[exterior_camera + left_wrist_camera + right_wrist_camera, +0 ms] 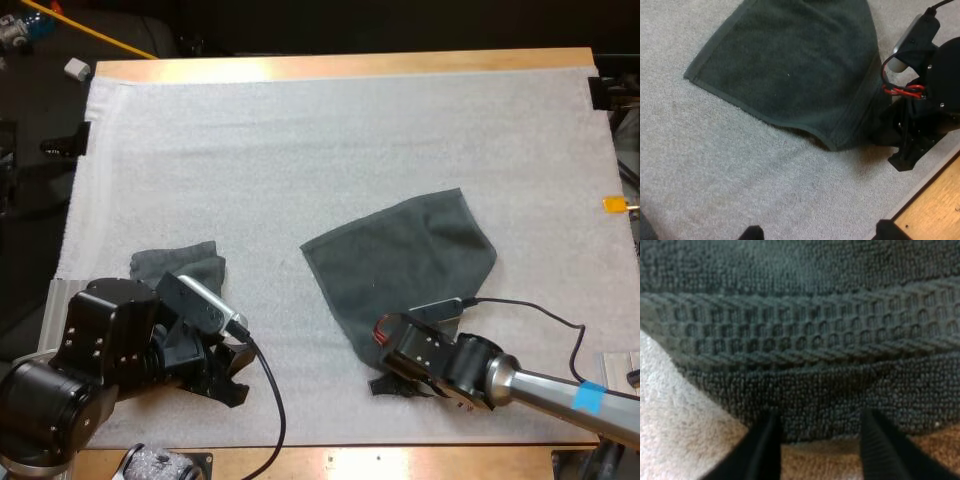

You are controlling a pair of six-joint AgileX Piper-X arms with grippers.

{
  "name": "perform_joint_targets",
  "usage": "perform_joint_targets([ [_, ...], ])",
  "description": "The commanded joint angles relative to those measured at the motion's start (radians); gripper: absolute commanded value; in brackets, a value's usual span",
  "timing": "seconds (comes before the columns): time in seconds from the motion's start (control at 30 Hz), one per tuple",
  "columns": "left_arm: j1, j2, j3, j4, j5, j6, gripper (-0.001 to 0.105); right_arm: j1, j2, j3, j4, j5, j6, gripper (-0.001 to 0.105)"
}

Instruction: Pick towel from pile, fold and stack

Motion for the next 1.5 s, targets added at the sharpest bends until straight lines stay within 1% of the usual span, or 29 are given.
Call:
perform_joint_targets([
  [0.0, -0.001, 0.001, -0.004, 0.008, 0.006, -0.004, 0.047, 0.006, 0.013, -0.004, -0.002, 0.016, 0.017, 0.027],
  [0.1, -0.001, 0.003, -0.004, 0.007, 0.007, -0.002, 0.047, 0.005, 0.016, -0.003, 0.001, 0.027, 0.018, 0.017],
  [0.17, -0.002, 0.004, -0.003, 0.005, 0.007, -0.002, 0.047, 0.006, 0.014, -0.004, 0.004, 0.032, 0.014, 0.005],
  [0.2, -0.001, 0.004, -0.003, 0.005, 0.008, -0.001, 0.047, 0.007, 0.014, -0.004, 0.004, 0.035, 0.009, 0.001],
  [0.23, -0.001, 0.005, -0.003, 0.003, 0.008, -0.001, 0.047, 0.006, 0.011, -0.004, 0.007, 0.038, 0.008, 0.0],
  [0.4, -0.001, 0.005, -0.002, 0.002, 0.007, 0.002, 0.047, 0.021, -0.009, -0.007, 0.055, 0.064, -0.027, 0.0],
  [0.43, -0.001, 0.002, -0.002, 0.0, 0.008, -0.003, 0.046, 0.01, -0.01, -0.006, 0.023, 0.051, -0.004, 0.001],
  [0.53, -0.001, 0.003, -0.002, 0.002, 0.009, -0.004, 0.047, 0.016, -0.038, -0.009, 0.043, 0.052, -0.006, 0.001],
  [0.77, -0.003, -0.001, -0.001, 0.004, 0.011, 0.0, 0.047, 0.058, -0.122, -0.014, 0.174, 0.07, -0.026, 0.0],
  [0.87, -0.003, -0.003, 0.0, 0.001, 0.012, 0.0, 0.047, 0.074, -0.147, -0.015, 0.205, 0.086, -0.029, 0.001],
  [1.03, -0.003, -0.001, 0.002, -0.004, 0.016, 0.002, 0.047, 0.078, -0.163, -0.023, 0.197, 0.1, -0.029, 0.001],
  [1.23, -0.003, 0.003, 0.005, -0.009, 0.02, -0.001, 0.047, 0.065, -0.14, -0.026, 0.16, 0.088, -0.05, 0.001],
  [1.3, -0.001, 0.003, -0.001, 0.001, 0.018, -0.003, 0.047, 0.071, -0.163, -0.02, 0.164, 0.109, -0.022, 0.006],
  [1.33, -0.003, 0.001, -0.001, 0.006, 0.02, -0.002, 0.047, 0.069, -0.168, -0.02, 0.154, 0.119, -0.015, 0.016],
  [1.4, -0.004, 0.001, 0.0, 0.004, 0.022, -0.004, 0.047, 0.065, -0.169, -0.022, 0.144, 0.118, -0.017, 0.032],
  [1.43, -0.003, 0.002, 0.0, 0.006, 0.022, -0.004, 0.047, 0.06, -0.169, -0.02, 0.136, 0.115, -0.02, 0.04],
  [1.47, -0.004, 0.002, 0.001, 0.007, 0.023, -0.004, 0.047, 0.055, -0.168, -0.019, 0.126, 0.109, -0.024, 0.045],
])
